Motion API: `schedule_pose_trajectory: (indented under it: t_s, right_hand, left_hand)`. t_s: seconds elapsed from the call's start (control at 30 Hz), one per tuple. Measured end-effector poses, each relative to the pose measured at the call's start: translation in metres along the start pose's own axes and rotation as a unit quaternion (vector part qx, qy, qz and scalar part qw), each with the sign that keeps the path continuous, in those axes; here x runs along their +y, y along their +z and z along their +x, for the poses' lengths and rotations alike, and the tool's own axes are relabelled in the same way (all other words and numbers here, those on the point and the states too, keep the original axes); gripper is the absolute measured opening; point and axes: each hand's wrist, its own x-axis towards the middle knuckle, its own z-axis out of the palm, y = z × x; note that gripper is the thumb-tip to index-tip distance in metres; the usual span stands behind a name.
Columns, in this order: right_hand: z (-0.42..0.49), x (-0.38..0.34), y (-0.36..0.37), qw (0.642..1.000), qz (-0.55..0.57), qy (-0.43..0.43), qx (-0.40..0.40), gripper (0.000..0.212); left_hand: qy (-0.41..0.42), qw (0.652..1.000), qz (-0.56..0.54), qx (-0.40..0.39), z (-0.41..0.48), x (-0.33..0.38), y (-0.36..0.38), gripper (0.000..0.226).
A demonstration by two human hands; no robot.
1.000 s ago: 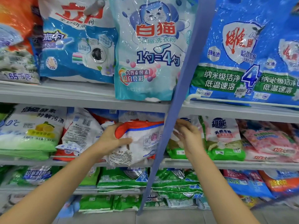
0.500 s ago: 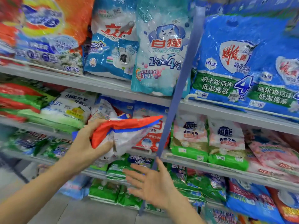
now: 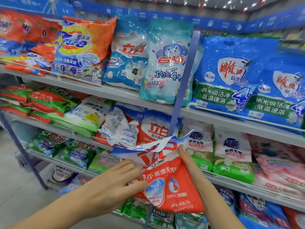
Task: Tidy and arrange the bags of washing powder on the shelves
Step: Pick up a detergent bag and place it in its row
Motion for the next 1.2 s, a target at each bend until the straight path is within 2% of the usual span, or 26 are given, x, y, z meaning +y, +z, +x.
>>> schedule_pose_trajectory:
  t_s: [0.03, 0.07, 0.1, 0.17, 0.23, 0.3, 0.4, 0.53, 0.63, 0.8, 0.87, 0.93, 1.0, 1.07, 1.1, 1.13, 1.17, 1.2]
  right_hand:
    - [-0.035, -0.050, -0.054, 0.999, -0.002, -0.034, 0.023, 0.112]
    - [-0.023, -0.025, -0.030, 0.996, 0.005, -0.085, 0.026, 0.097]
    - [-0.026, -0.040, -0.044, 0.990, 0.017, -0.133, 0.052, 0.088]
    - [-0.028, -0.050, -0.048, 0.984, -0.009, -0.167, 0.061, 0.074]
    - [-0.030, -0.059, -0.047, 0.983, 0.036, -0.170, 0.062, 0.049]
    - [-0.033, -0.068, -0.056, 0.981, 0.048, -0.178, 0.069, 0.035]
    - [-0.042, -0.077, -0.051, 0.977, 0.034, -0.197, 0.079, 0.032]
    - [-0.049, -0.090, -0.054, 0.955, 0.039, -0.265, 0.124, 0.024]
    - [-0.055, -0.102, -0.062, 0.935, 0.059, -0.301, 0.178, 0.026]
    - [-0.065, -0.131, -0.076, 0.924, 0.087, -0.317, 0.196, 0.022]
    - [-0.071, -0.147, -0.081, 0.923, 0.111, -0.301, 0.210, 0.005]
    - [-0.074, -0.159, -0.082, 0.923, 0.119, -0.294, 0.219, 0.021]
    - [-0.077, -0.169, -0.079, 0.919, 0.100, -0.311, 0.219, 0.014]
    - [-0.079, -0.175, -0.073, 0.917, 0.086, -0.339, 0.193, 0.011]
    - [-0.079, -0.177, -0.070, 0.916, 0.080, -0.351, 0.179, 0.012]
    - [-0.082, -0.181, -0.065, 0.915, 0.071, -0.363, 0.163, 0.014]
    - [-0.082, -0.184, -0.062, 0.915, 0.059, -0.372, 0.147, 0.014]
    - [-0.082, -0.188, -0.058, 0.915, 0.045, -0.379, 0.135, 0.013]
  left_hand:
    - [0.008, 1.000, 0.017, -0.005, 0.001, 0.000, 0.006, 0.022]
    - [0.022, 0.999, 0.023, -0.015, 0.004, 0.001, 0.006, 0.021]
    - [0.030, 0.999, 0.040, -0.016, 0.006, 0.002, 0.010, 0.020]
    - [0.045, 0.997, 0.061, -0.024, 0.015, 0.005, 0.008, 0.020]
    - [0.052, 0.996, 0.072, -0.017, 0.024, 0.008, 0.005, 0.016]
    - [0.062, 0.994, 0.082, -0.023, 0.027, 0.010, 0.001, 0.014]
    - [0.066, 0.993, 0.091, -0.019, 0.032, 0.015, -0.004, 0.016]
    - [0.075, 0.990, 0.119, -0.007, 0.041, 0.017, -0.007, 0.018]
    - [0.083, 0.988, 0.127, 0.007, 0.043, 0.015, -0.007, 0.031]
    - [0.117, 0.981, 0.152, -0.005, 0.042, 0.004, 0.002, 0.040]
    - [0.129, 0.976, 0.173, -0.008, 0.040, -0.001, 0.011, 0.049]
    - [0.132, 0.975, 0.177, -0.003, 0.036, -0.006, 0.019, 0.062]
    - [0.129, 0.975, 0.181, 0.011, 0.033, -0.012, 0.028, 0.068]
    - [0.101, 0.982, 0.155, 0.027, 0.032, -0.020, 0.037, 0.076]
    - [0.059, 0.992, 0.105, 0.039, 0.031, -0.023, 0.042, 0.081]
    - [-0.006, 0.998, 0.023, 0.059, 0.030, -0.024, 0.045, 0.083]
    - [-0.086, 0.989, -0.081, 0.084, 0.031, -0.025, 0.048, 0.086]
    - [-0.170, 0.959, -0.197, 0.107, 0.035, -0.025, 0.047, 0.093]
